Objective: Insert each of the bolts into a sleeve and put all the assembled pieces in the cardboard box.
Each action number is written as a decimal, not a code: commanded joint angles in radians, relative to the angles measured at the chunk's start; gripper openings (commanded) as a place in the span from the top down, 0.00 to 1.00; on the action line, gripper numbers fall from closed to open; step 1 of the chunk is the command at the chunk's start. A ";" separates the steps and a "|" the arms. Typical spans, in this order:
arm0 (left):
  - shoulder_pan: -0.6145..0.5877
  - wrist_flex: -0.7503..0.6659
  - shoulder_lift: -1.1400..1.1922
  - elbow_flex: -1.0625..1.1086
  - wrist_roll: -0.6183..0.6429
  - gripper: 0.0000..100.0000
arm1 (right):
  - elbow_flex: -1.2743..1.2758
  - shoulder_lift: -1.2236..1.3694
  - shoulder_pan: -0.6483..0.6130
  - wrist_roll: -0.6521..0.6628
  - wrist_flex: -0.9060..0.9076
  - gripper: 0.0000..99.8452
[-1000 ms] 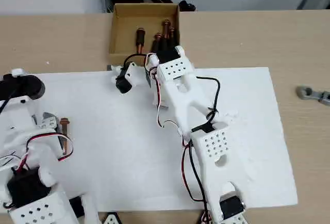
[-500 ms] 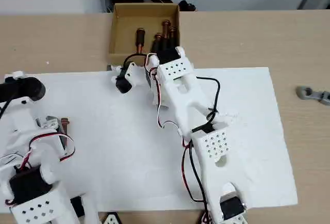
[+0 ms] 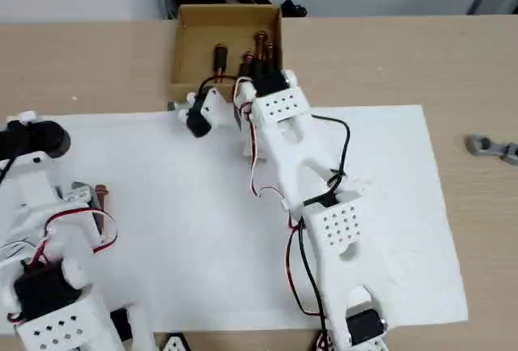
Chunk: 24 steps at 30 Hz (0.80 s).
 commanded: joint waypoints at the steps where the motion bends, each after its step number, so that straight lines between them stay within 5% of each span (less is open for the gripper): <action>1: -0.002 -0.026 -0.006 -0.007 0.003 0.93 | 0.014 0.045 -0.008 -0.003 0.016 0.99; 17: 0.000 -0.029 0.009 -0.004 0.002 0.91 | 0.014 -0.203 -0.021 -0.094 0.039 0.99; 24: 0.000 -0.028 0.327 -0.127 0.002 0.89 | 0.014 -0.360 -0.036 -0.272 0.042 0.99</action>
